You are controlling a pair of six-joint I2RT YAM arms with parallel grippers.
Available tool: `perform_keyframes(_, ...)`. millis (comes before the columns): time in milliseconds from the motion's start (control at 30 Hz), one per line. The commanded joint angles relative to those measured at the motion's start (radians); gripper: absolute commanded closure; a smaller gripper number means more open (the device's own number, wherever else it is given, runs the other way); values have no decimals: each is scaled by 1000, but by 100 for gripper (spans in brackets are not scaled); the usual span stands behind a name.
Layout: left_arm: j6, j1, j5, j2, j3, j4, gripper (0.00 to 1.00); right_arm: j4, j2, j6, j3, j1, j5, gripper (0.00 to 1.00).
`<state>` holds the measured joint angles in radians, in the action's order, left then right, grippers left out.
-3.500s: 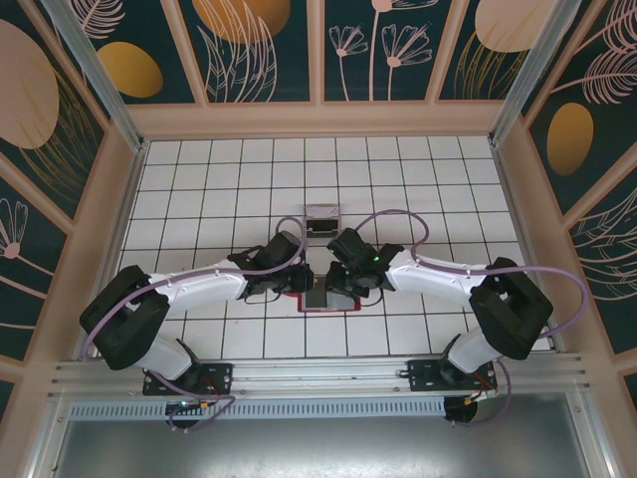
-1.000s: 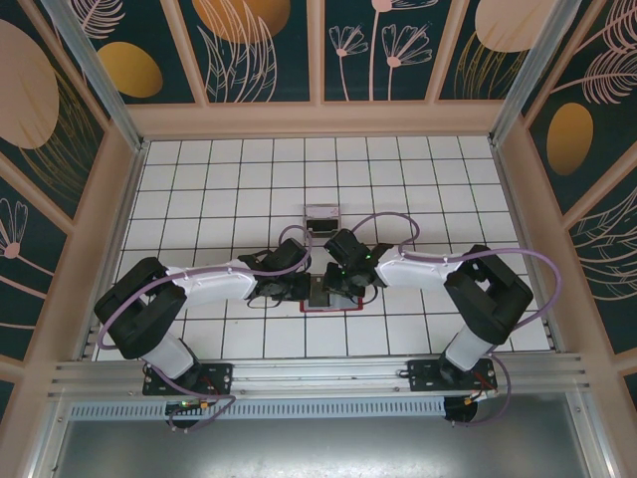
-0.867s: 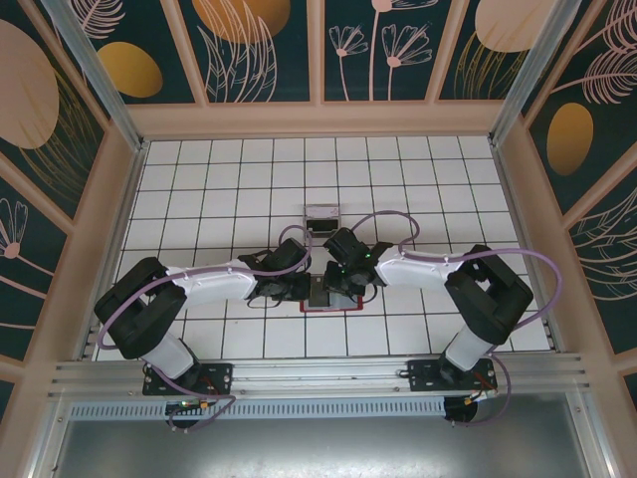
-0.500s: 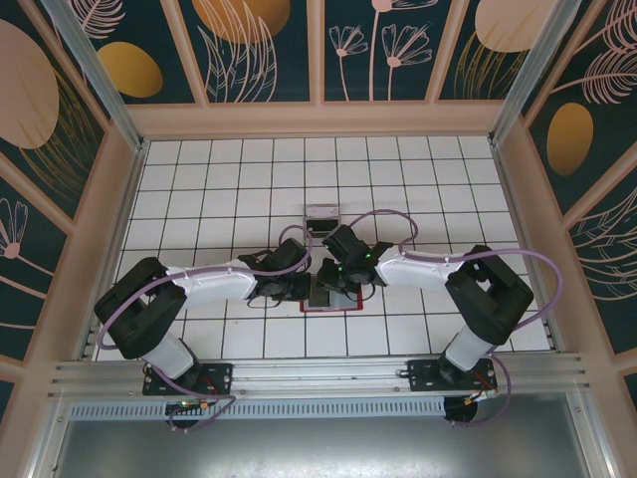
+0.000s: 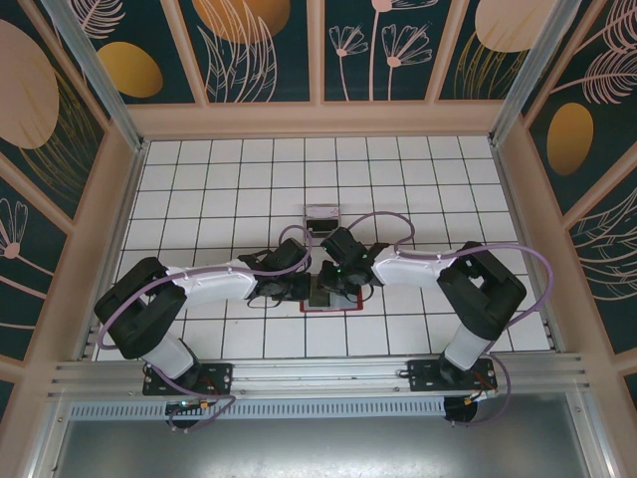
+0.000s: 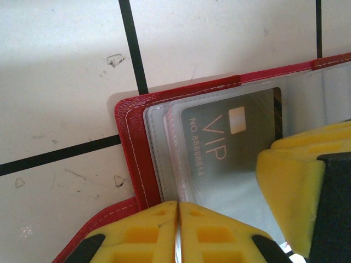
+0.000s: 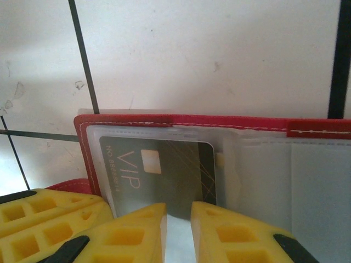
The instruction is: Take the credit cards out of the card holder
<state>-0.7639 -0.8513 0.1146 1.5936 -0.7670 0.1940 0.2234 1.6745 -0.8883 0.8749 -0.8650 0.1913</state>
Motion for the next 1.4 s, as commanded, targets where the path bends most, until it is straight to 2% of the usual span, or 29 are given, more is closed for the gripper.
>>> perform_keyframes(0,3,-7,-25,26,-9,50,88,95,-12,27,9,1,-75,79)
perform_keyframes(533,8,-7,-70,-30,-56,99,87,144,-54,33,46,-5,-105,78)
perform_keyframes(733,11,-7,-83,-46,-100,116,82,140,-75,29,42,-5,-105,77)
perform_keyframes(1033,21,-7,-39,16,-121,91,75,137,-83,23,34,-2,-105,77)
perform_keyframes(1367,21,-8,-22,59,-82,76,78,133,-79,17,29,0,-100,77)
